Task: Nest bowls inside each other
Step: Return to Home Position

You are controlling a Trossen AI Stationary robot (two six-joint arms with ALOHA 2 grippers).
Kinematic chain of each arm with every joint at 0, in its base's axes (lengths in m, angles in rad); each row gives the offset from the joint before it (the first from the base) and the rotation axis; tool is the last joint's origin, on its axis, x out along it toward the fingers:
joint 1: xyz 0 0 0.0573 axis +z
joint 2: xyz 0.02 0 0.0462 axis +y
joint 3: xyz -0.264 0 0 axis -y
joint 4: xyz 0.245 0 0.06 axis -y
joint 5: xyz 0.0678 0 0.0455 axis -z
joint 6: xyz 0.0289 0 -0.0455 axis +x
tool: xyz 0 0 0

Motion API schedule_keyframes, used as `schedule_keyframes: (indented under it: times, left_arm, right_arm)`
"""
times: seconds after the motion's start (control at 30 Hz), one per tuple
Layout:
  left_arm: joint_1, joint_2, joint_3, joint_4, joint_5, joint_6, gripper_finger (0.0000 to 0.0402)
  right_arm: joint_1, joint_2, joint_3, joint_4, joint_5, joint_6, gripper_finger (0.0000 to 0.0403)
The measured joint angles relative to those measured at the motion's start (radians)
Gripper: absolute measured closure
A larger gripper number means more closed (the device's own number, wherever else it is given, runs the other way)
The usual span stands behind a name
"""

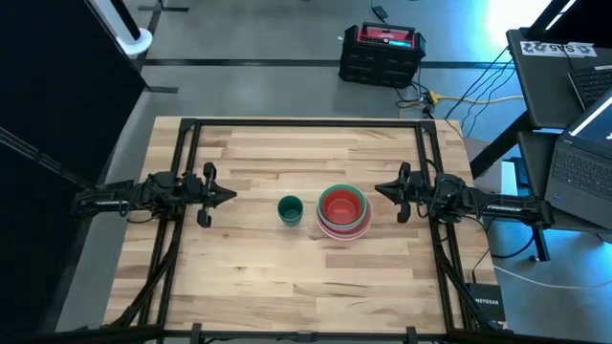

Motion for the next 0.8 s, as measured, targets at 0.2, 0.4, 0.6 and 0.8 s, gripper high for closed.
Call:
schedule_keyframes:
  times: [0.2, 0.4, 0.6, 0.8]
  left_arm:
    - [0.0, 0.0, 0.0, 0.0, 0.0, 0.0, 0.0402]
    - [0.0, 0.0, 0.0, 0.0, 0.0, 0.0, 0.0402]
    - [0.0, 0.0, 0.0, 0.0, 0.0, 0.0, 0.0402]
    - [0.0, 0.0, 0.0, 0.0, 0.0, 0.0, 0.0402]
  right_arm:
    - [0.0, -0.013, 0.0, 0.0, -0.001, 0.0, 0.04]
    - [0.058, -0.051, 0.0, 0.0, -0.001, -0.089, 0.04]
    - [0.143, -0.083, 0.0, 0.001, 0.0, -0.226, 0.04]
    - [0.169, -0.092, -0.001, 0.001, 0.001, -0.304, 0.04]
